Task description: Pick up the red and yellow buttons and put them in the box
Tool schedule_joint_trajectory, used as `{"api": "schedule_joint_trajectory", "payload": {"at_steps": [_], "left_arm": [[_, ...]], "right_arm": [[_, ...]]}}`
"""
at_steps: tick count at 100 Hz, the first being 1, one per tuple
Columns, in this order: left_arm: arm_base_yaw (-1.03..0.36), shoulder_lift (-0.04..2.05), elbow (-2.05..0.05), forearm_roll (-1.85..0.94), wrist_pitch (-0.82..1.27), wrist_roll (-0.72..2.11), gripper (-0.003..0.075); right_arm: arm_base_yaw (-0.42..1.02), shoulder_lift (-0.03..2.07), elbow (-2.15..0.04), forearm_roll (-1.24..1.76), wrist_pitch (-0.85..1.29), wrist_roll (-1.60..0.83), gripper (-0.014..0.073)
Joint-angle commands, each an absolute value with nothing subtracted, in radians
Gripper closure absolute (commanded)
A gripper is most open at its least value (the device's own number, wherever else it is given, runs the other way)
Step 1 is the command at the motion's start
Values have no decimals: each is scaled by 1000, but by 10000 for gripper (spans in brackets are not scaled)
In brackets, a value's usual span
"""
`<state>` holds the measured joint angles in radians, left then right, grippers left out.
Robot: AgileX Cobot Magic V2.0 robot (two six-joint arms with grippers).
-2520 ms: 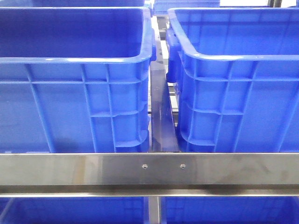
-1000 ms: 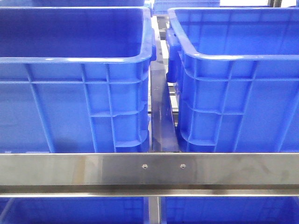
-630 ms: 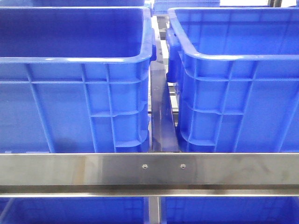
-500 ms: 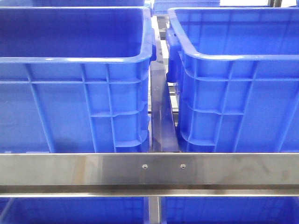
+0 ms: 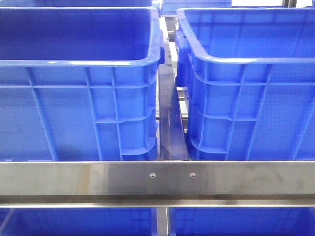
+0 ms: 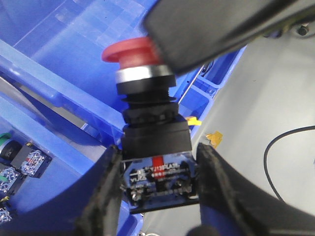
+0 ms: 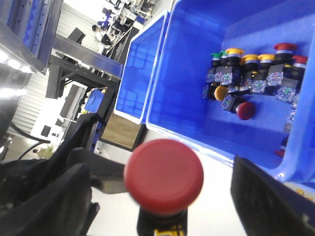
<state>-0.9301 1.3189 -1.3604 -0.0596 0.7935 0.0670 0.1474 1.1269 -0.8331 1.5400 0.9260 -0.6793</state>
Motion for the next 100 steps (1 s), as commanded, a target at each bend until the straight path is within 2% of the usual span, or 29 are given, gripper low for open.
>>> {"api": "schedule_joint_trajectory", "payload": {"at_steps": [1, 8, 36, 46, 56, 63, 70, 82, 89, 100], "left_arm": [[-938, 1293, -1389, -70, 726, 66, 739], [-938, 1293, -1389, -70, 726, 66, 739], [-938, 1293, -1389, -70, 726, 66, 739], [-938, 1293, -1389, -70, 726, 66, 738], [-938, 1293, -1389, -68, 726, 66, 722], [-938, 1293, -1389, -66, 724, 66, 660], [-938, 1293, -1391, -64, 724, 66, 559], [-938, 1293, -1392, -61, 724, 66, 320], [-938, 1293, -1392, -61, 724, 61, 210], [-938, 1293, -1392, -61, 726, 61, 132]], "right_arm": [[161, 1132, -862, 1635, 938, -728, 6], [166, 1140, -862, 1654, 939, -755, 59], [166, 1141, -862, 1681, 958, -811, 371], [166, 1141, -862, 1681, 958, -812, 430], [166, 1141, -862, 1681, 958, -814, 434], [166, 1141, -862, 1681, 958, -820, 434], [166, 1141, -862, 1681, 958, -831, 434], [166, 1141, -862, 1681, 958, -852, 434], [166, 1141, -862, 1681, 955, -863, 434], [165, 1139, -862, 1681, 942, -877, 434]]}}
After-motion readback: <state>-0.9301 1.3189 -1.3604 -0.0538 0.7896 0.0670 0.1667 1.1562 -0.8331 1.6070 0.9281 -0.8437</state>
